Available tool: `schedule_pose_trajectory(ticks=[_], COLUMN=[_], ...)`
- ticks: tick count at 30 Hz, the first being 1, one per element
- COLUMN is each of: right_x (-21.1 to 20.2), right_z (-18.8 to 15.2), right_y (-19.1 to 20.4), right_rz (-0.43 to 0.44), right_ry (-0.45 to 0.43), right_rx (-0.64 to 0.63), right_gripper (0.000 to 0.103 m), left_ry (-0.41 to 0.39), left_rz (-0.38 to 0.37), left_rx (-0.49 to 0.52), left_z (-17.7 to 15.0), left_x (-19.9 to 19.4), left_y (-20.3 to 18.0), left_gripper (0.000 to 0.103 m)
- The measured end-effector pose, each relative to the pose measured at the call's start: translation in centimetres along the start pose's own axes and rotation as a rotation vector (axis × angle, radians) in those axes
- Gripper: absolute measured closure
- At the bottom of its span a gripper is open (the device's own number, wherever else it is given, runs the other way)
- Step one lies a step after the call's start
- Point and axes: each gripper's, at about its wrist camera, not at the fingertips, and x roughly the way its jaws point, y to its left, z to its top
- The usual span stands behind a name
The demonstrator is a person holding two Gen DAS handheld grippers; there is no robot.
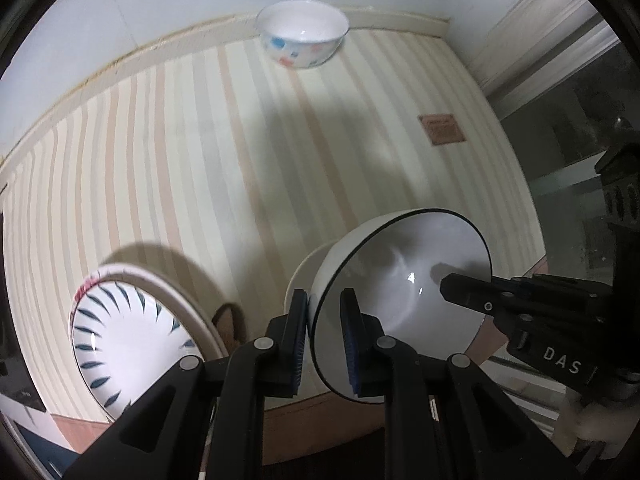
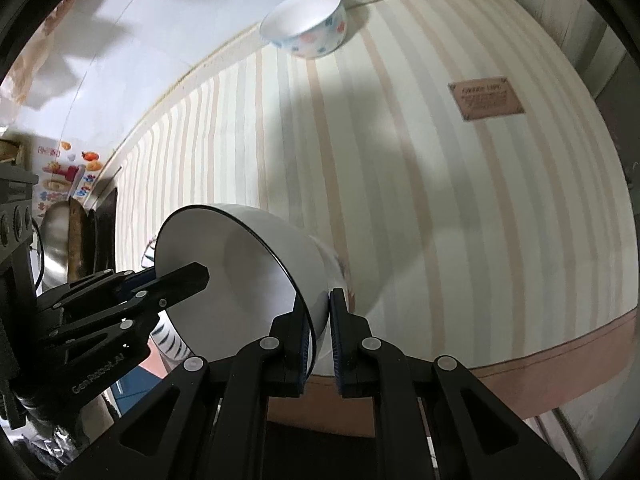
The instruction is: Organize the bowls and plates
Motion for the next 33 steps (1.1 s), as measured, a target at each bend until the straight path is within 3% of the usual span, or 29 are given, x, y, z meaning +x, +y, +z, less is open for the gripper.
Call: schedule_pose_trajectory(ticks=[28,33], right_x=[4.8,4.7], right_z=[0.7,1.0], right_y=[0.6,0.5], right_rz=[-0.072,-0.087], right_ry=[0.093,0.097], right_rx=[0.004,0.007], right_gripper=[0.089,0.088], left_ry=[0.079,0.083], left_rz=[0.116,0.104], left_rx=[0.023,0.022], left_z=[-2.3,-2.8], left_x=[5.4,5.4], left_y=[-0.6,-0.5], left_gripper=[0.088,0.088])
